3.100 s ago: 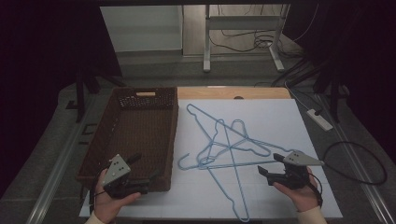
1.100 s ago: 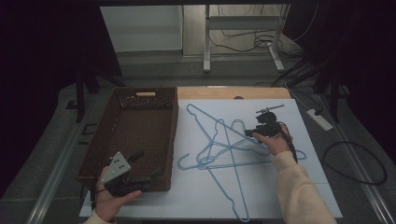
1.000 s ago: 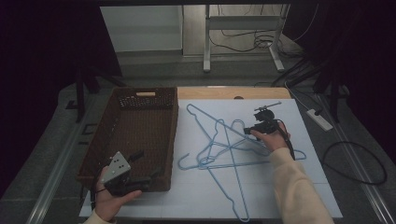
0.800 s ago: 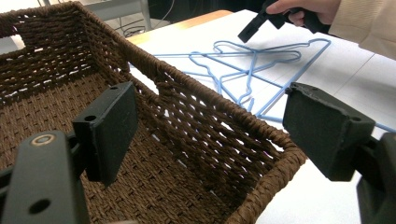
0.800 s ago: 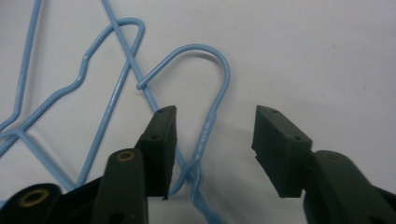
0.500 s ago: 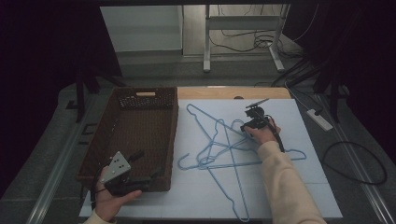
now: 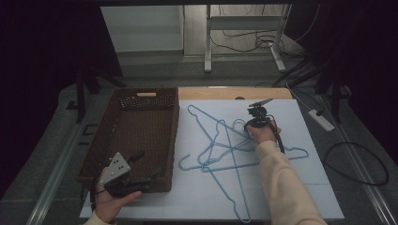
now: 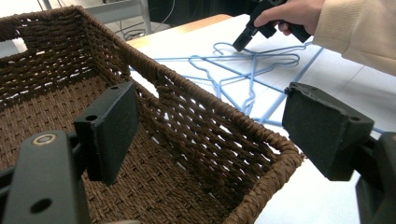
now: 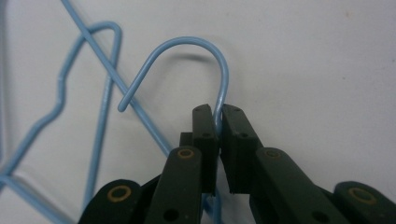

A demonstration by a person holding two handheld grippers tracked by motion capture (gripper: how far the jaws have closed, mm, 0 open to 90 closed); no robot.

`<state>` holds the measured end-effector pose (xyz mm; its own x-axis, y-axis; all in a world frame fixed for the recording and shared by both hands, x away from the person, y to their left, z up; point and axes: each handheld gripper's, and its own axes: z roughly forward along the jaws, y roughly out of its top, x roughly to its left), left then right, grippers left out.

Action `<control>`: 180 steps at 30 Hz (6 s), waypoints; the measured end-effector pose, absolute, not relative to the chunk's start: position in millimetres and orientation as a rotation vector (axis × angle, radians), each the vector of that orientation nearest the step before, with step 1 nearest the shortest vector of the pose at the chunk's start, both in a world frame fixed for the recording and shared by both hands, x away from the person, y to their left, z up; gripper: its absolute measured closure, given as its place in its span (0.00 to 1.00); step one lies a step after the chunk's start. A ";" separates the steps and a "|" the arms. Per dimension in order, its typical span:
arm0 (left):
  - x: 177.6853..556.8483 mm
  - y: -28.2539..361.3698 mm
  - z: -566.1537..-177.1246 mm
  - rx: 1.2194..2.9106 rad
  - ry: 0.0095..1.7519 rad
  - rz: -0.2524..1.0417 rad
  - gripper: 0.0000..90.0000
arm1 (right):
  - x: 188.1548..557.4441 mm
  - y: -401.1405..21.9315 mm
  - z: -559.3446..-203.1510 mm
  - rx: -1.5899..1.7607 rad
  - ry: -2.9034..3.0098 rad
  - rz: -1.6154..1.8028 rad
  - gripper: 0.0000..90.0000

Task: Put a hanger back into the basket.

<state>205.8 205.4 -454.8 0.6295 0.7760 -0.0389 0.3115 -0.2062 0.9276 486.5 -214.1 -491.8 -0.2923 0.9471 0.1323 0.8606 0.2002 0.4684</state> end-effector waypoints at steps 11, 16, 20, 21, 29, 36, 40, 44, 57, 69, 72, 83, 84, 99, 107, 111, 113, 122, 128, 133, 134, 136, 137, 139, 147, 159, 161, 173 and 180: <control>205.6 206.1 -453.7 1.784 0.884 0.551 0.22 | 455.0 -224.0 -453.1 1.631 2.218 0.993 0.97; 205.5 205.0 -452.8 1.786 0.878 0.551 0.22 | 436.0 -228.6 -439.7 1.517 2.238 1.111 0.97; 205.4 204.5 -451.4 1.783 0.879 0.552 0.22 | 421.7 -233.1 -432.7 1.435 2.232 1.211 0.97; 205.4 204.3 -451.1 1.782 0.881 0.550 0.22 | 418.1 -234.2 -431.4 1.419 2.228 1.232 0.97; 206.4 201.5 -450.4 1.789 0.880 0.550 0.22 | 397.0 -241.8 -427.6 1.310 2.206 1.358 0.97; 206.9 198.9 -448.3 1.790 0.873 0.547 0.22 | 387.9 -246.9 -427.1 1.259 2.193 1.424 0.97; 207.9 196.0 -445.3 1.791 0.865 0.544 0.22 | 382.9 -250.6 -424.1 1.236 2.172 1.472 0.97; 209.2 192.1 -440.9 1.794 0.851 0.542 0.22 | 377.3 -254.2 -417.4 1.186 2.147 1.524 0.97; 214.7 175.6 -427.0 1.819 0.821 0.510 0.23 | 362.1 -257.0 -398.7 1.096 2.108 1.605 0.97; 230.4 144.3 -417.7 1.858 0.781 0.424 0.25 | 350.3 -252.9 -390.8 1.045 2.132 1.640 0.97; 237.5 134.3 -413.4 1.873 0.774 0.382 0.26 | 349.3 -252.5 -389.8 1.044 2.137 1.649 0.97; 256.1 99.1 -404.0 1.953 0.744 0.297 0.28 | 342.6 -245.4 -382.5 1.019 2.157 1.662 0.97; 257.8 93.7 -403.0 1.969 0.732 0.293 0.28 | 341.9 -244.7 -381.5 1.016 2.158 1.665 0.97; 295.3 38.3 -408.5 2.186 0.742 0.132 0.43 | 329.8 -233.7 -367.1 0.953 2.183 1.703 0.97; 304.6 27.8 -412.5 2.238 0.717 0.083 0.87 | 329.2 -233.6 -367.1 0.947 2.193 1.710 0.97; 302.7 28.1 -411.1 2.242 0.686 0.071 0.94 | 329.1 -234.3 -366.9 0.947 2.192 1.718 0.97; 299.4 27.2 -409.0 2.252 0.670 0.085 0.96 | 329.3 -234.0 -367.3 0.947 2.191 1.720 0.97; 292.1 36.6 -397.8 2.188 0.658 0.172 0.97 | 328.0 -235.0 -367.5 0.885 2.109 1.793 0.77; 290.9 49.2 -387.8 2.135 0.680 0.188 0.97 | 323.0 -235.9 -369.9 0.855 2.051 1.781 0.55; 290.3 68.2 -380.0 2.100 0.707 0.210 0.97 | 316.2 -244.2 -379.0 0.855 2.049 1.732 0.43; 290.3 72.6 -378.5 2.094 0.712 0.220 0.97 | 314.8 -246.1 -382.0 0.853 2.055 1.712 0.41; 290.4 78.5 -376.8 2.083 0.719 0.227 0.97 | 312.7 -249.7 -388.1 0.851 2.067 1.678 0.39; 290.4 81.8 -375.9 2.075 0.723 0.230 0.97 | 311.3 -252.5 -392.9 0.861 2.072 1.662 0.38; 290.4 90.4 -374.3 2.054 0.732 0.235 0.97 | 310.0 -257.9 -402.2 0.880 2.082 1.634 0.36; 288.1 127.5 -369.4 1.976 0.775 0.264 0.97 | 306.9 -273.1 -434.8 0.910 2.119 1.553 0.32; 275.2 197.6 -360.9 1.863 0.867 0.338 0.97 | 310.0 -284.1 -453.1 0.973 2.149 1.498 0.32; 273.1 209.2 -359.6 1.844 0.880 0.349 0.97 | 310.2 -284.5 -455.3 0.986 2.159 1.492 0.32; 269.7 273.7 -374.8 1.827 0.991 0.460 0.97 | 311.6 -290.2 -464.5 1.025 2.162 1.458 0.32; 279.1 297.9 -392.3 1.854 1.057 0.490 0.97 | 313.1 -289.7 -467.2 1.043 2.168 1.430 0.32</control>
